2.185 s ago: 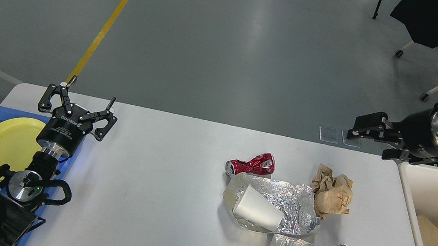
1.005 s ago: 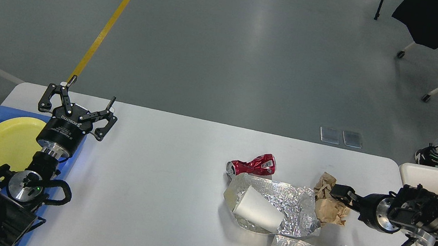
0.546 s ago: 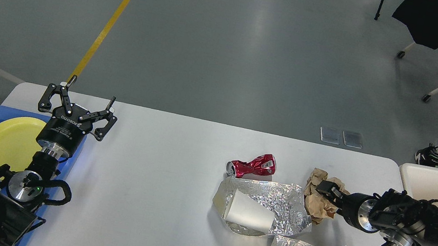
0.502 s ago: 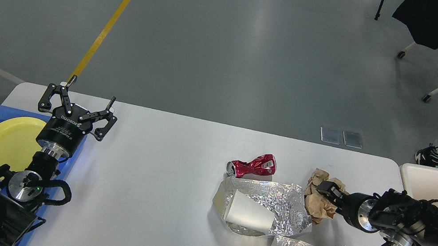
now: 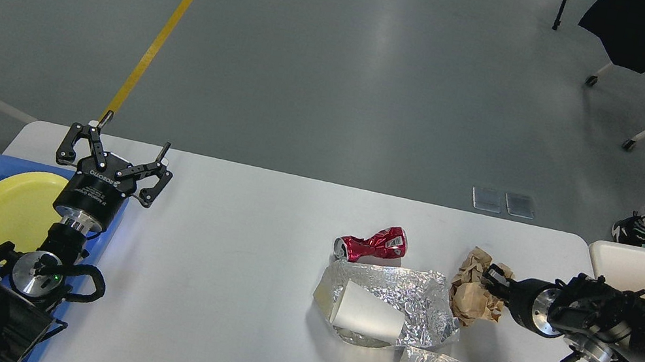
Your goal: Tidy desktop
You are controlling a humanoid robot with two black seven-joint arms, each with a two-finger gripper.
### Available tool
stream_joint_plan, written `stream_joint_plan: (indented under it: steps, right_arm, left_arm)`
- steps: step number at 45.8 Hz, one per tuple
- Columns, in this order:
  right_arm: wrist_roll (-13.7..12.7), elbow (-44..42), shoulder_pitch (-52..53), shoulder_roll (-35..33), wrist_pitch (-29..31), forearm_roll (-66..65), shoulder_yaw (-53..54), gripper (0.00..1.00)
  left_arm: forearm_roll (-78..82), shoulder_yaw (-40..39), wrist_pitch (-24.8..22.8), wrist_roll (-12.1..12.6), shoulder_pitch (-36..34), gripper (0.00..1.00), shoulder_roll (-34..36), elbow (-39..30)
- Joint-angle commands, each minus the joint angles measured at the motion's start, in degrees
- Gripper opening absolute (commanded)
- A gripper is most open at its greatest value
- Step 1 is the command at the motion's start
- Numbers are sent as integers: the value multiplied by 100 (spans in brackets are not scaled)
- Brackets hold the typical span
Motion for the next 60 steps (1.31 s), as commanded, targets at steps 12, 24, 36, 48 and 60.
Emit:
stream_joint_plan:
  steps: [12, 24, 36, 48, 60]
  right_arm:
    - [-9, -134, 861, -507, 102, -322, -126, 0]
    - [254, 471, 3294, -911, 795, -1799, -601, 0]
    - [905, 3053, 5712, -920, 2632, -3214, -733, 0]
    - [835, 5464, 6584, -841, 2880, -3707, -628, 0]
    - [817, 5280, 6531, -885, 2809, -3716, -707, 0]
  left_arm:
    - [-8, 0, 0, 0, 0, 100, 0, -8]
    - [0, 0, 0, 0, 0, 100, 0, -8]
    - [0, 0, 0, 0, 0, 100, 0, -9]
    - [0, 0, -9, 0, 0, 100, 0, 0]
    - [0, 9, -9, 0, 0, 100, 0, -9]
